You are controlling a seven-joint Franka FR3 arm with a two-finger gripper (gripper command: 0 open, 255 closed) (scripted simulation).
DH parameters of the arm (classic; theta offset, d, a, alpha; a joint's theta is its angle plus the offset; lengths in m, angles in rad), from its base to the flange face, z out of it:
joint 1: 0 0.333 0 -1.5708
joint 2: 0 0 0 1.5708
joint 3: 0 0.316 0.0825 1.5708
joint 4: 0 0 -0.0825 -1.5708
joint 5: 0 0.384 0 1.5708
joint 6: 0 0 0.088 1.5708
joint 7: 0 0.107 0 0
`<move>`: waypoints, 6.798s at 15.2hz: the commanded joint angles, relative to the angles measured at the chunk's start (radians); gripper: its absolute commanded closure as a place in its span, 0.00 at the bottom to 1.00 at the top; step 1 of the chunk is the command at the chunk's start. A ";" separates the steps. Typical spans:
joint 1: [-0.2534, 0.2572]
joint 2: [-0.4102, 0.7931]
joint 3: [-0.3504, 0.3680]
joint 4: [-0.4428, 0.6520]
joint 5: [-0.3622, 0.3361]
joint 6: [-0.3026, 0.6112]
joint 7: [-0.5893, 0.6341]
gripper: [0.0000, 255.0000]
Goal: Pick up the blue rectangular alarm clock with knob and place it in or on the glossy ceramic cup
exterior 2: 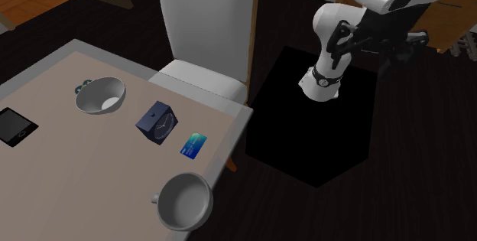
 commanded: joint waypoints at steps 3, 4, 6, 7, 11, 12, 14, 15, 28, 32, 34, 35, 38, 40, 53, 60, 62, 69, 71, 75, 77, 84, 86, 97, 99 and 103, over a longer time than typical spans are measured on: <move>-0.016 0.034 -0.036 -0.003 -0.030 0.036 -0.044 0.00; -0.023 0.053 -0.053 -0.003 -0.045 0.054 -0.066 0.00; -0.038 0.094 -0.088 0.001 -0.071 0.092 -0.109 0.00; -0.045 0.116 -0.106 0.005 -0.084 0.110 -0.130 0.00; -0.069 0.216 -0.174 0.034 -0.125 0.185 -0.214 0.00; -0.074 0.243 -0.191 0.044 -0.133 0.203 -0.235 0.00; -0.082 0.300 -0.224 0.069 -0.146 0.238 -0.276 0.00; -0.086 0.330 -0.240 0.083 -0.150 0.255 -0.297 0.00; -0.130 0.772 -0.418 0.375 -0.081 0.411 -0.591 0.00; -0.163 0.927 -0.446 0.508 -0.015 0.424 -0.687 0.00; -0.187 1.006 -0.452 0.584 0.020 0.422 -0.731 0.00; -0.201 1.046 -0.453 0.624 0.038 0.419 -0.752 0.00; -0.249 1.167 -0.449 0.756 0.087 0.401 -0.809 0.00; -0.286 1.250 -0.443 0.855 0.118 0.382 -0.839 0.00; -0.348 1.410 -0.419 0.970 0.171 0.425 -0.885 0.00; -0.348 1.410 -0.419 0.970 0.171 0.424 -0.885 1.00; -0.348 1.410 -0.419 0.970 0.171 0.424 -0.885 1.00; -0.348 1.410 -0.419 0.970 0.171 0.425 -0.885 1.00; -0.347 1.400 -0.422 0.981 0.167 0.404 -0.882 1.00; -0.346 1.383 -0.427 1.009 0.158 0.360 -0.877 1.00; -0.347 1.375 -0.429 1.024 0.155 0.338 -0.874 1.00; -0.350 1.354 -0.436 1.088 0.144 0.255 -0.867 1.00; -0.352 1.351 -0.437 1.109 0.141 0.231 -0.865 1.00; -0.371 1.350 -0.442 1.258 0.137 0.084 -0.856 1.00; -0.376 1.354 -0.442 1.292 0.138 0.054 -0.855 1.00; -0.368 1.358 -0.438 1.337 0.137 0.015 -0.833 1.00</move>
